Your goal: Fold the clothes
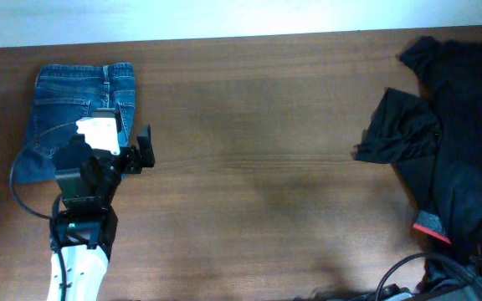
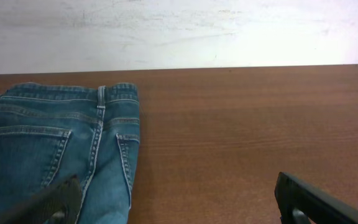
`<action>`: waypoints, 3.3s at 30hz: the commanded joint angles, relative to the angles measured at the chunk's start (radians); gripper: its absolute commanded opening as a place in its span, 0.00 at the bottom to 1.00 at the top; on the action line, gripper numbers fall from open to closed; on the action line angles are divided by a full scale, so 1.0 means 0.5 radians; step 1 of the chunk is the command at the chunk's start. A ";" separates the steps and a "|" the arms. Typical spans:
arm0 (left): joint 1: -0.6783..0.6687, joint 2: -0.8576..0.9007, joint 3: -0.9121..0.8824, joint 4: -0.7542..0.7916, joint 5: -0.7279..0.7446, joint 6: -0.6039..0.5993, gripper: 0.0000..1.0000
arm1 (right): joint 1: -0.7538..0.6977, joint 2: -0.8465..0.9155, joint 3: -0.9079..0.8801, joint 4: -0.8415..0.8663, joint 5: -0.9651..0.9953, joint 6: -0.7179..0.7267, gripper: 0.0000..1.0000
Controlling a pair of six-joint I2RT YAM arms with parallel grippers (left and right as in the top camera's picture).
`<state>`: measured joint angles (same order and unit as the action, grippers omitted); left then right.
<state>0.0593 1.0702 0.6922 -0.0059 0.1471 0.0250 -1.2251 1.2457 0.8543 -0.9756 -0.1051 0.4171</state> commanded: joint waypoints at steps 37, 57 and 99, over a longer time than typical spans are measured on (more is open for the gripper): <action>0.004 0.005 0.035 0.005 0.028 -0.027 0.99 | 3.196 0.954 1.431 0.662 -0.379 -0.401 0.04; 0.004 0.005 0.035 0.014 0.028 -0.027 0.99 | 3.384 0.949 1.810 1.301 -0.475 -0.356 0.04; -0.006 0.407 0.233 0.503 0.397 -0.314 0.99 | 2.299 0.787 1.824 -0.469 0.389 -0.451 0.69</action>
<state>0.0589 1.2102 0.7238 0.2470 0.2909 -0.0597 -0.0353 1.6554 1.7496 -1.1961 0.1265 0.1841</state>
